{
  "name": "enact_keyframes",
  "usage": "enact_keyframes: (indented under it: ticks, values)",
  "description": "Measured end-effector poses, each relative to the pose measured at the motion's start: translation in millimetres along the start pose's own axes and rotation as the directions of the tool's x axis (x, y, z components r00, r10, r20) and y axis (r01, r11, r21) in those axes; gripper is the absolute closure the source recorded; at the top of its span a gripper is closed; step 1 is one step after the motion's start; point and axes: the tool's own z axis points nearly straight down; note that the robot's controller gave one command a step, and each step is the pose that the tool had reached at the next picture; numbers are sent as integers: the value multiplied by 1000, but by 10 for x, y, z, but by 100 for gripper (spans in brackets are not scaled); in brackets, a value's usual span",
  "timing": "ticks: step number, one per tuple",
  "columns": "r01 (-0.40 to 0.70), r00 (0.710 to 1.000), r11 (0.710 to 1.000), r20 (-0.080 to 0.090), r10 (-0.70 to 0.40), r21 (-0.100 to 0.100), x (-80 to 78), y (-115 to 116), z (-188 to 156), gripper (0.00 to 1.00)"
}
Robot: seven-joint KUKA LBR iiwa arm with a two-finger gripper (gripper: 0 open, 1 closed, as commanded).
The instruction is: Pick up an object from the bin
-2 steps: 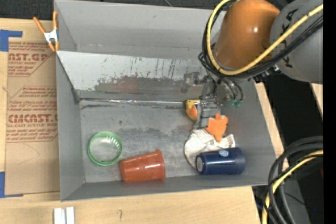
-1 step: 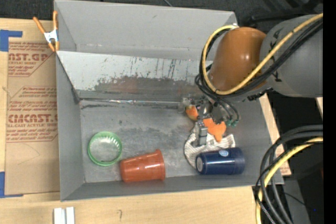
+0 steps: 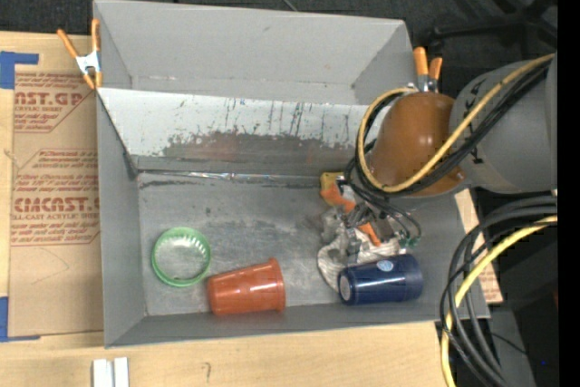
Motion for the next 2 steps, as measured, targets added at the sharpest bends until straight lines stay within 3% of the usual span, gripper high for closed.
enact_keyframes:
  ticks: [1, 2]
  values:
    - [0, 1000, 1000, 0, 0, 0, 0, 0, 0, 100]
    - [9, 1000, 1000, 6, -9, 5, -64, -188, -1822, 100]
